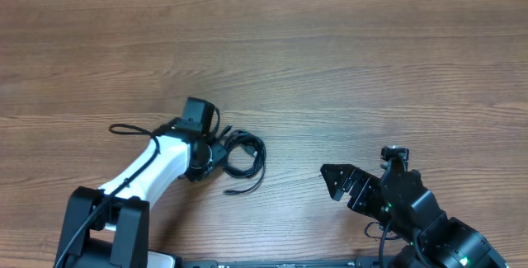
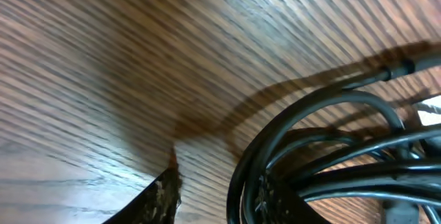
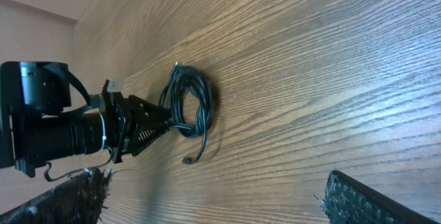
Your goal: Untangle cables
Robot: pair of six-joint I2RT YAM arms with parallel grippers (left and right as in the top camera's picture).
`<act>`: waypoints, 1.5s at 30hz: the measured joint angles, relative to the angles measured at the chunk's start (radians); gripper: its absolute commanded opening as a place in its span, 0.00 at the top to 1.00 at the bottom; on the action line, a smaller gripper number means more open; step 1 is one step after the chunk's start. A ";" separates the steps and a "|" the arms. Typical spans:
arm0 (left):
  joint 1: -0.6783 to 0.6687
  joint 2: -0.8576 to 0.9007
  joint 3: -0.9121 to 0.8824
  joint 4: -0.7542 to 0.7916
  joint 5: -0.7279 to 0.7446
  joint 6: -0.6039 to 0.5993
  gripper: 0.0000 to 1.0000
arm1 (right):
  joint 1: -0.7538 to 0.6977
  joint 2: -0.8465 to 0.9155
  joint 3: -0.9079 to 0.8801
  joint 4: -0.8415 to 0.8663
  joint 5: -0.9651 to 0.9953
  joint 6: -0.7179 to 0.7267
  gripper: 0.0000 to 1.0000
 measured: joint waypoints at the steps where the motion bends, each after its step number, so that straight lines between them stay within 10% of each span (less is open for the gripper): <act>1: -0.007 -0.005 -0.007 0.010 0.000 -0.003 0.64 | 0.000 0.000 0.000 0.000 0.000 0.001 0.00; 7: -0.038 -0.031 -0.056 0.094 -0.002 -0.025 0.96 | 0.000 0.000 0.000 -0.005 0.000 0.000 0.00; 45: -0.045 -0.008 0.292 -0.299 0.218 0.156 0.96 | 0.000 0.000 0.000 -0.048 -0.098 0.098 0.00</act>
